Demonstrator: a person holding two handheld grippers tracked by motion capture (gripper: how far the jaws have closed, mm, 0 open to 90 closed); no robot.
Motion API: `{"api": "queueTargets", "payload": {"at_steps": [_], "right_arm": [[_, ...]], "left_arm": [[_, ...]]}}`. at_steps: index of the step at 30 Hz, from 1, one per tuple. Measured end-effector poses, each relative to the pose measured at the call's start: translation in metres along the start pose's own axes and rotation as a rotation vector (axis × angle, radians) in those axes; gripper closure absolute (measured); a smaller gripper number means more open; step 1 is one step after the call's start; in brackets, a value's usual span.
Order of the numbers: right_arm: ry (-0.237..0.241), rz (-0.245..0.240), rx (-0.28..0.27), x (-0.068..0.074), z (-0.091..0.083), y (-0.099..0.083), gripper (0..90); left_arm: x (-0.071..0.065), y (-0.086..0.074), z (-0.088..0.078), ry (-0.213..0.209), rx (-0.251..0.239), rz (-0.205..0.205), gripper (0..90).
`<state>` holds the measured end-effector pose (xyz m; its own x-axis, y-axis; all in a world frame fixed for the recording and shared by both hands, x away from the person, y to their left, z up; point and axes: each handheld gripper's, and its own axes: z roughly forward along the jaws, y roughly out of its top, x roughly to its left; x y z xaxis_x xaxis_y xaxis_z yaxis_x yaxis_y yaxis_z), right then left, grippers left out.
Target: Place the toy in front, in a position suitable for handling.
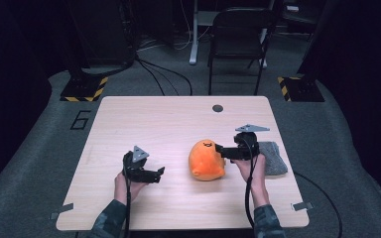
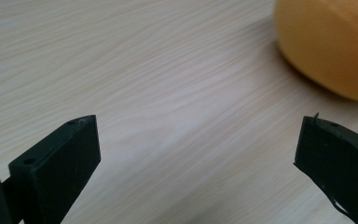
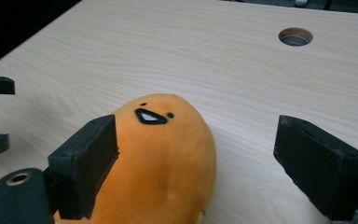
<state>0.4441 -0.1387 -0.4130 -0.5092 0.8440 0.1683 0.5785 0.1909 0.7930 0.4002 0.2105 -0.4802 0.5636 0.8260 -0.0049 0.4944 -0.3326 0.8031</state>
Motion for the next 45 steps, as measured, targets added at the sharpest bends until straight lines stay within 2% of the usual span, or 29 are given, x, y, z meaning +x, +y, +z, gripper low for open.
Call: {"api": "queueTargets", "payload": {"at_steps": [1, 2, 4, 5, 6, 8, 11, 13, 14, 15, 16, 18, 20, 22, 23, 25, 28, 31, 34, 35, 37, 40, 41, 44, 45], "right_arm": [[-0.029, -0.057, 0.038, -0.004, 0.002, 0.004, 14.7], [-0.029, -0.057, 0.038, -0.004, 0.002, 0.004, 14.7], [-0.026, -0.094, 0.062, -0.007, 0.004, 0.007, 16.3], [-0.015, -0.114, 0.075, -0.010, 0.006, 0.009, 16.9], [-0.015, -0.114, 0.075, -0.010, 0.006, 0.009, 16.9], [0.006, -0.124, 0.097, -0.013, 0.011, 0.009, 17.4], [0.012, -0.145, 0.138, -0.012, 0.026, 0.008, 18.9], [0.024, -0.160, 0.144, -0.013, 0.033, 0.008, 21.3], [0.030, -0.169, 0.149, -0.013, 0.037, 0.008, 23.4], [0.026, -0.182, 0.157, -0.013, 0.041, 0.008, 24.7], [0.026, -0.182, 0.157, -0.013, 0.041, 0.008, 24.7], [0.057, -0.182, 0.178, -0.014, 0.047, 0.007, 26.8], [0.091, -0.185, 0.187, -0.018, 0.052, 0.007, 29.5], [0.109, -0.187, 0.208, -0.020, 0.057, 0.005, 33.2], [0.114, -0.187, 0.225, -0.019, 0.060, 0.003, 34.2], [0.128, -0.195, 0.247, -0.021, 0.065, -0.001, 39.0], [0.163, -0.149, 0.264, -0.022, 0.067, -0.006, 49.7], [0.193, -0.175, 0.279, -0.023, 0.070, -0.010, 58.9], [0.207, -0.158, 0.298, -0.025, 0.074, -0.012, 63.8], [0.197, -0.161, 0.287, -0.023, 0.076, -0.016, 70.6], [0.195, -0.158, 0.277, -0.022, 0.077, -0.019, 73.8], [0.164, -0.178, 0.252, -0.015, 0.075, -0.023, 79.5], [0.150, -0.194, 0.243, -0.014, 0.073, -0.023, 80.3], [0.135, -0.191, 0.195, -0.012, 0.065, -0.022, 82.3], [0.120, -0.188, 0.161, -0.011, 0.056, -0.020, 82.8]], "left_arm": [[-0.012, 0.007, 0.002, -0.030, -0.005, 0.029, 0.2], [-0.012, 0.007, 0.002, -0.030, -0.005, 0.029, 0.2], [-0.023, 0.012, 0.006, -0.058, -0.012, 0.042, 0.2], [-0.033, 0.016, 0.011, -0.090, -0.006, 0.059, 0.2], [-0.033, 0.016, 0.011, -0.090, -0.006, 0.059, 0.2], [-0.043, 0.018, 0.017, -0.115, 0.000, 0.071, 0.3], [-0.055, 0.021, 0.024, -0.142, -0.006, 0.095, 2.5], [-0.065, 0.023, 0.030, -0.184, -0.010, 0.117, 4.4], [-0.065, 0.023, 0.030, -0.184, -0.010, 0.117, 5.7], [-0.072, 0.024, 0.034, -0.205, -0.010, 0.139, 8.2], [-0.072, 0.024, 0.034, -0.205, -0.010, 0.139, 10.7], [-0.077, 0.024, 0.038, -0.219, -0.013, 0.156, 13.3], [-0.079, 0.024, 0.042, -0.238, -0.018, 0.160, 19.0], [-0.079, 0.023, 0.047, -0.249, -0.032, 0.165, 29.1], [-0.080, 0.022, 0.050, -0.256, -0.042, 0.162, 29.9], [-0.080, 0.021, 0.053, -0.252, -0.049, 0.170, 36.1], [-0.079, 0.021, 0.053, -0.251, -0.057, 0.176, 45.8], [-0.081, 0.019, 0.055, -0.245, -0.054, 0.183, 55.5], [-0.082, 0.018, 0.056, -0.245, -0.050, 0.196, 60.2], [-0.082, 0.017, 0.057, -0.243, -0.049, 0.190, 64.2], [-0.082, 0.015, 0.057, -0.237, -0.054, 0.193, 66.0], [-0.081, 0.014, 0.056, -0.243, -0.068, 0.194, 69.6], [-0.081, 0.015, 0.056, -0.244, -0.073, 0.196, 70.4], [-0.081, 0.017, 0.051, -0.252, -0.084, 0.204, 72.7], [-0.080, 0.019, 0.049, -0.258, -0.084, 0.213, 73.2]]}}
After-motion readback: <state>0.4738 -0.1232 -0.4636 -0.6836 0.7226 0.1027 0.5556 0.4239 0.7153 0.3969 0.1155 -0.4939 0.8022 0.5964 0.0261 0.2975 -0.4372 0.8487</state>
